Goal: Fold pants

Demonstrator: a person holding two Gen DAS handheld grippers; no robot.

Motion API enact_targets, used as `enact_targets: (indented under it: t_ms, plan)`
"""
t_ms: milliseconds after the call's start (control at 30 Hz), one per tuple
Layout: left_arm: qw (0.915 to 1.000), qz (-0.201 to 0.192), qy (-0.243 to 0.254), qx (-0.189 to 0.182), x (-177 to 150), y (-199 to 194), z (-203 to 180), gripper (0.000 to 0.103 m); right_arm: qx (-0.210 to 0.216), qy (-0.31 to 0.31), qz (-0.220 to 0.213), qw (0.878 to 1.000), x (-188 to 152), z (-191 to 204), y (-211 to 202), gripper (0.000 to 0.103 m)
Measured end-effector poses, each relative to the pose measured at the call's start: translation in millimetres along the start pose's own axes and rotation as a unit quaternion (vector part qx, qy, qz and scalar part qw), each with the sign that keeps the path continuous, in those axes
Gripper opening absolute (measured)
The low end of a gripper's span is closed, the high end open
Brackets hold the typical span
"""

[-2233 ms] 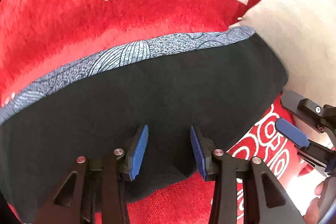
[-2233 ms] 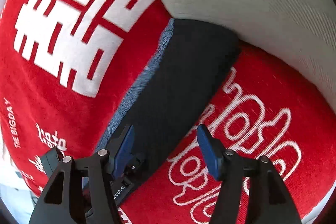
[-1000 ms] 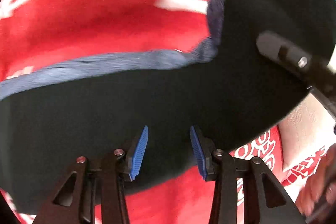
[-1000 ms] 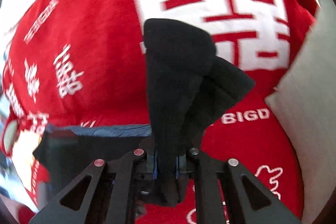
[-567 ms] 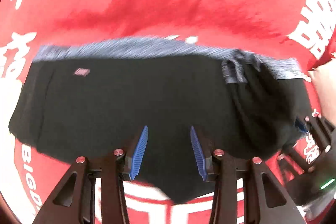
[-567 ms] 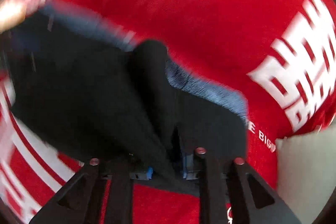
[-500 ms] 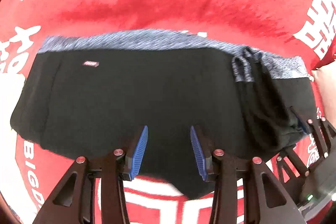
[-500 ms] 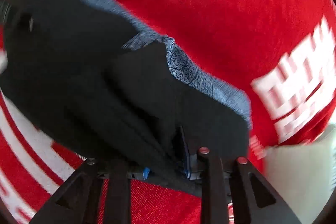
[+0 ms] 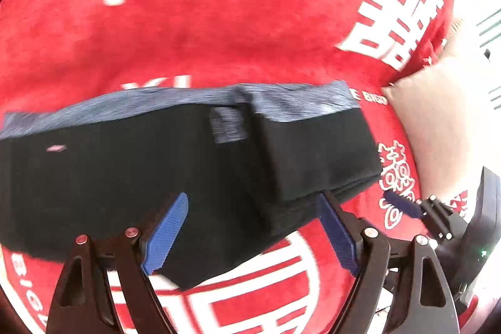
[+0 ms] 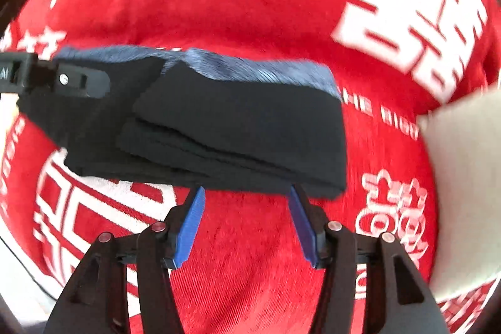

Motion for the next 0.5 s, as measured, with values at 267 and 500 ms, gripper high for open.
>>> enact_targets:
  t_ms: [267,500]
  plan:
    - [0.9983,0.054,0.013,-0.019,15,51,-28,0.051,0.033,0.062,0.023,0.997,-26,-23,7,0.059]
    - [0.9970,0.076,0.012,-0.006,8,51,-31,0.006,0.049,0.114,0.035,0.992,-39,-45,8,0.059]
Point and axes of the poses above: each gripper's, at about its wrist camera, not at the fingertips, and y roughly the way its jaws point, z to its left, x to its top, the point moved 7 cm from there along y, roughly the way its jaws point, and after that the axes turned 2 degrees about x, right-handed, at the moved point
